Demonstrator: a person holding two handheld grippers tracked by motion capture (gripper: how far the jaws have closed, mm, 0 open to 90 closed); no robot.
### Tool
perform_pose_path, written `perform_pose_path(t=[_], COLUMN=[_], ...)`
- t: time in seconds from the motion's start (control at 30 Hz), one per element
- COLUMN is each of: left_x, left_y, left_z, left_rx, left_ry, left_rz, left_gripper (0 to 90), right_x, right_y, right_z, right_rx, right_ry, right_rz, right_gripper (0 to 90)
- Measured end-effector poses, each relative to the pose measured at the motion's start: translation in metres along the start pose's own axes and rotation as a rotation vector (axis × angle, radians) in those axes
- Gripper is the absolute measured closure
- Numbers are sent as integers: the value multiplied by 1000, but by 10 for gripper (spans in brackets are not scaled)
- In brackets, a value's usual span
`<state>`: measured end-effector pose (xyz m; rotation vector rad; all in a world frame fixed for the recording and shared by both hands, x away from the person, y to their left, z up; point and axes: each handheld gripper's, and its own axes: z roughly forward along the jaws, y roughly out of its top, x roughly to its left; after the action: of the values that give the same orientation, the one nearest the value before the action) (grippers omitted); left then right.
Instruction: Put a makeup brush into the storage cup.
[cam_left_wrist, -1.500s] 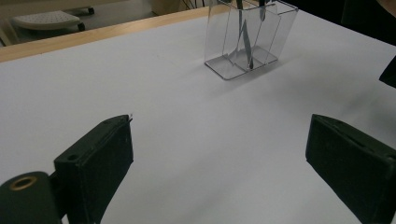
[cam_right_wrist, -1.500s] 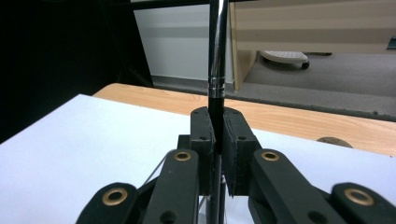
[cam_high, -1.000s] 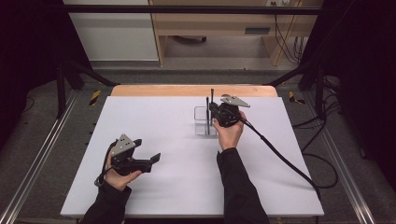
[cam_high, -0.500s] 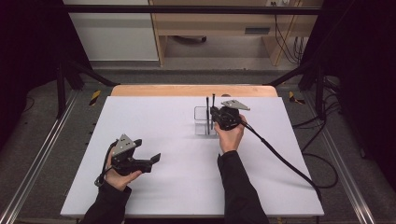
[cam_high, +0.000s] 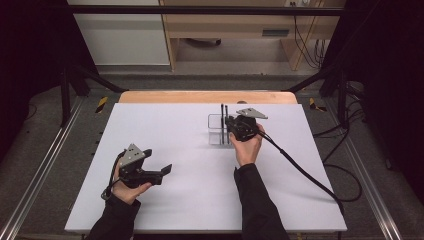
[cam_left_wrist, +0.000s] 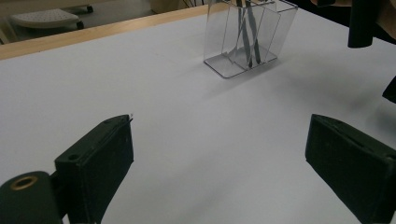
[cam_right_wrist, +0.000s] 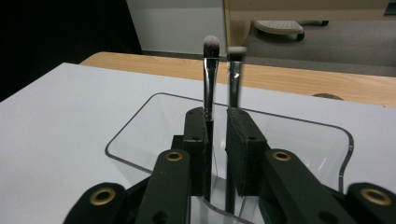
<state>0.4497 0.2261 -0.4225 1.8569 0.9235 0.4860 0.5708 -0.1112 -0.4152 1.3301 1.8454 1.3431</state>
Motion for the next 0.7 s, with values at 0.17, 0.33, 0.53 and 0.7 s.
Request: perform_pose_path(t=[0.17, 0.33, 0.53, 0.7], left_x=[1, 3, 4, 5], left_y=[0, 1, 1, 1], left_z=[-1, -3, -4, -5], left_rx=[-5, -11, -13, -17], left_ry=[2, 4, 6, 9], left_rz=[-6, -10, -13, -17], left_gripper=[72, 71, 70, 68], right_x=[3, 6, 5, 5], right_y=[3, 3, 3, 2], right_z=[-12, -26, -43, -54], right_rx=[-21, -23, -40, -43], right_ry=[31, 81, 120, 140], right_rz=[-24, -31, -54, -80], right_gripper=[646, 497, 390, 345])
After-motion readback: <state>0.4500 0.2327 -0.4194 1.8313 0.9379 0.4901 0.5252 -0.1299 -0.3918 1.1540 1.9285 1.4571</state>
